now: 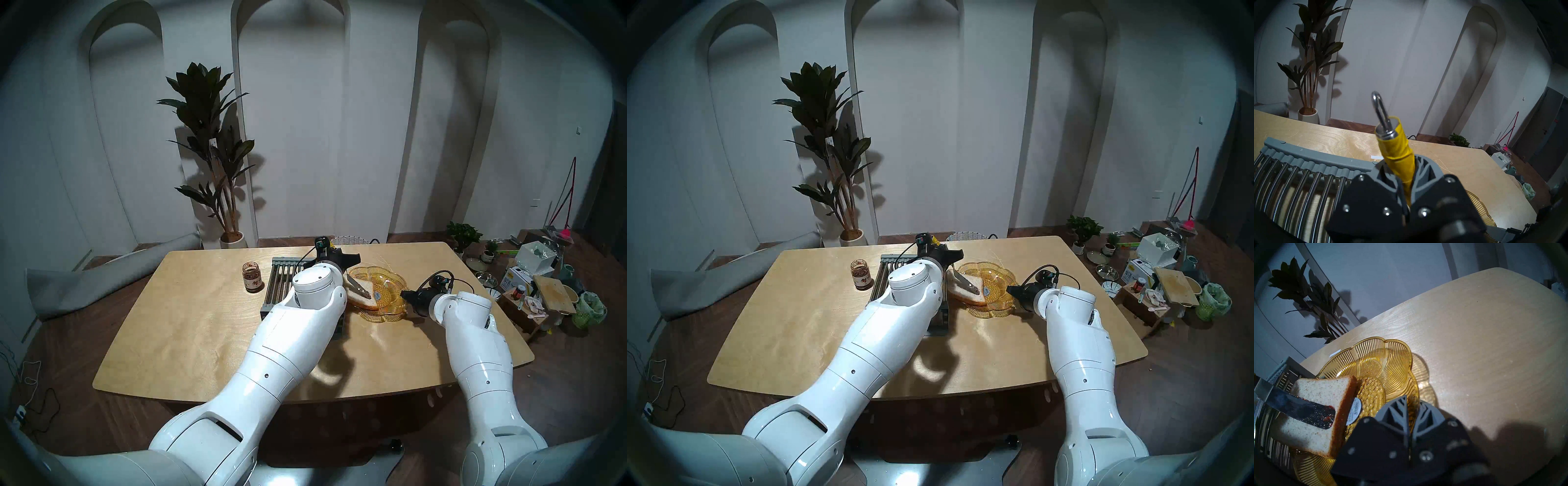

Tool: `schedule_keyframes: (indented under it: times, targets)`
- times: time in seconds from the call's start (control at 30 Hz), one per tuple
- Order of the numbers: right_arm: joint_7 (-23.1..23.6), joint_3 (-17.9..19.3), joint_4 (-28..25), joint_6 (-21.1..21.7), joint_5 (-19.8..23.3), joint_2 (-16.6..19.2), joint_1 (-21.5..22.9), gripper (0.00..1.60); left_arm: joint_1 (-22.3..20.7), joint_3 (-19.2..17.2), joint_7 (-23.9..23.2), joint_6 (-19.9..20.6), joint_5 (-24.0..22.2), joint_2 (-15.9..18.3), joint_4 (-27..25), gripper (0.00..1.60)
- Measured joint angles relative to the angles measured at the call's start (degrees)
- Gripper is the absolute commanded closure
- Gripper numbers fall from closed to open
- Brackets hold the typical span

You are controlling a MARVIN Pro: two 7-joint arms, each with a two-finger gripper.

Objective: Spread jam over the slice of bread with the knife

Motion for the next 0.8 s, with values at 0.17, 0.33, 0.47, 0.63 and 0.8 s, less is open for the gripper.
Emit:
schedule_keyframes:
  times: [0.17, 0.33, 0.47, 0.63, 0.8]
  targets:
    - [0.07, 0.10, 0.30, -0.21, 0.27, 0.23, 0.13, 1.60, 0.02, 0.35, 0.27, 0.03, 0.13, -0.01, -0.06, 1.60]
    - [0.18, 0.23, 0.57, -0.40, 0.46, 0.50, 0.20, 1.60, 0.02, 0.78, 0.61, 0.06, 0.31, -0.01, -0.08, 1.60]
    - [0.24, 0.26, 0.73, -0.57, 0.61, 0.66, 0.23, 1.60, 0.11, 0.86, 0.69, -0.17, 0.30, -0.07, -0.08, 1.60]
    - [0.29, 0.31, 0.83, -0.76, 0.67, 0.78, 0.23, 1.60, 0.53, 0.75, 0.57, -0.65, 0.20, -0.09, -0.34, 1.60]
    - [0.40, 0.43, 0.86, -1.02, 0.66, 0.93, 0.15, 1.60, 1.14, 0.71, 0.53, -0.86, 0.20, -0.07, -0.91, 1.60]
